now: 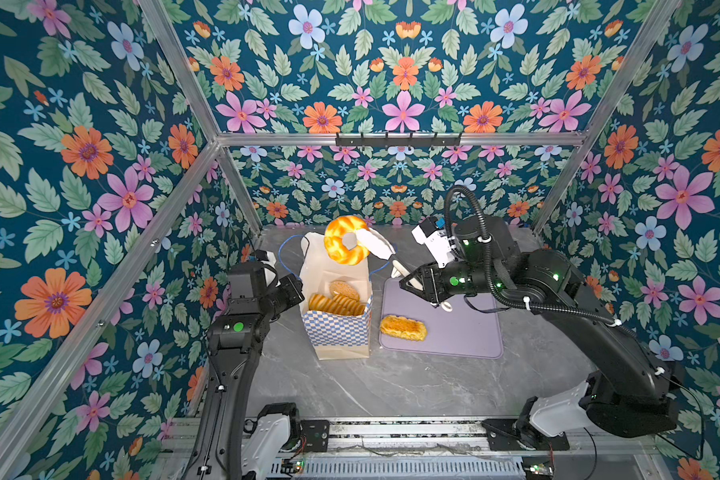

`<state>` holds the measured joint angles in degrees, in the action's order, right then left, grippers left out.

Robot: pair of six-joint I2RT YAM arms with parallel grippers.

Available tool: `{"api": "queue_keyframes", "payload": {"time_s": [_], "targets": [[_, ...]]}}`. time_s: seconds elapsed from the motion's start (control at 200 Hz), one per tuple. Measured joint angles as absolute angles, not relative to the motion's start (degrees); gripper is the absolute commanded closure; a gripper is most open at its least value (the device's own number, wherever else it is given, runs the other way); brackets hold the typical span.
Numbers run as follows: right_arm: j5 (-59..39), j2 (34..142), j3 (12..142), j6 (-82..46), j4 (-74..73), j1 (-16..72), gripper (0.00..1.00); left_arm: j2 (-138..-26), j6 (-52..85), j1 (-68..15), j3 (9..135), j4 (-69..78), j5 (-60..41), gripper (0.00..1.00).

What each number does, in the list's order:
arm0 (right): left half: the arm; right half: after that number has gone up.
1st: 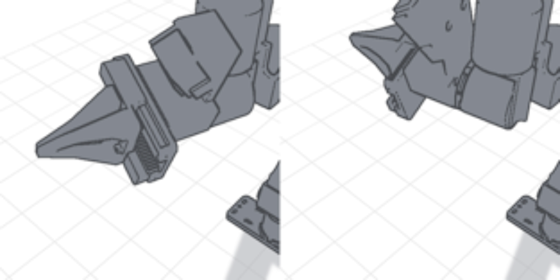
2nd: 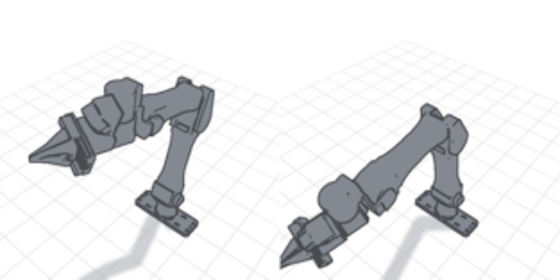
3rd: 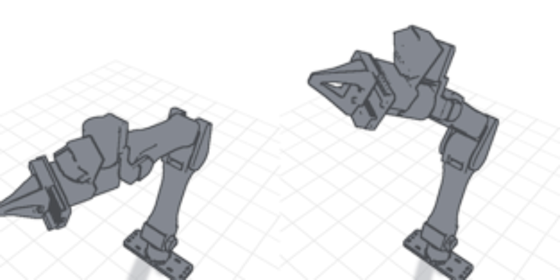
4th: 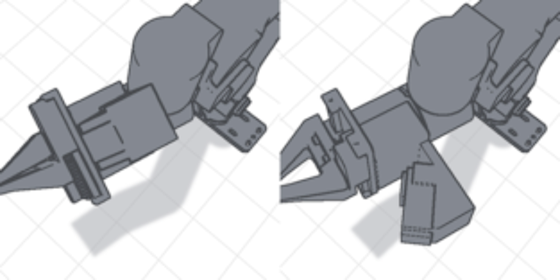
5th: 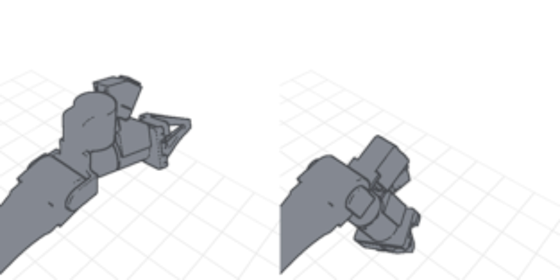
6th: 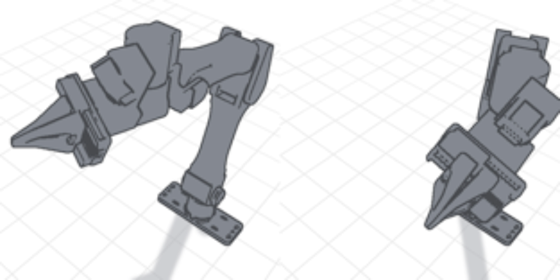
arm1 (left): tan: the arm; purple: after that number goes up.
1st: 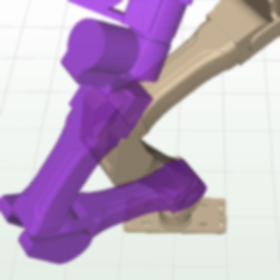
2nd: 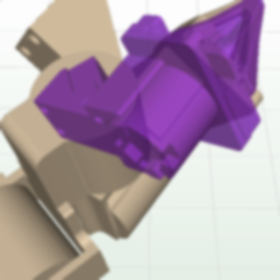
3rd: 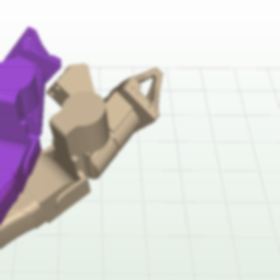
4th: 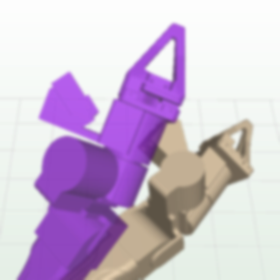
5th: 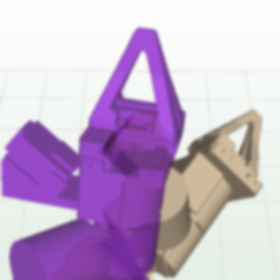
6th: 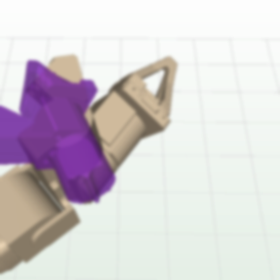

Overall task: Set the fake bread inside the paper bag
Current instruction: 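Carry the ring-shaped bread with the right gripper's tongs over the bag opening, then lower the ring-shaped bread into the checkered bag and open the tongs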

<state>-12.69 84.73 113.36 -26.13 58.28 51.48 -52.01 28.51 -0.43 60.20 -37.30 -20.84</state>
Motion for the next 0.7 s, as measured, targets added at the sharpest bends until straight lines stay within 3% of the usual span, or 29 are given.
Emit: {"api": "queue_keyframes", "payload": {"time_s": [0.705], "targets": [[-1.06,96.86,123.5,-21.93,69.25,56.64,0.72,-51.64,28.51,-0.43,60.2,-37.32,-20.84,0.95]]}}
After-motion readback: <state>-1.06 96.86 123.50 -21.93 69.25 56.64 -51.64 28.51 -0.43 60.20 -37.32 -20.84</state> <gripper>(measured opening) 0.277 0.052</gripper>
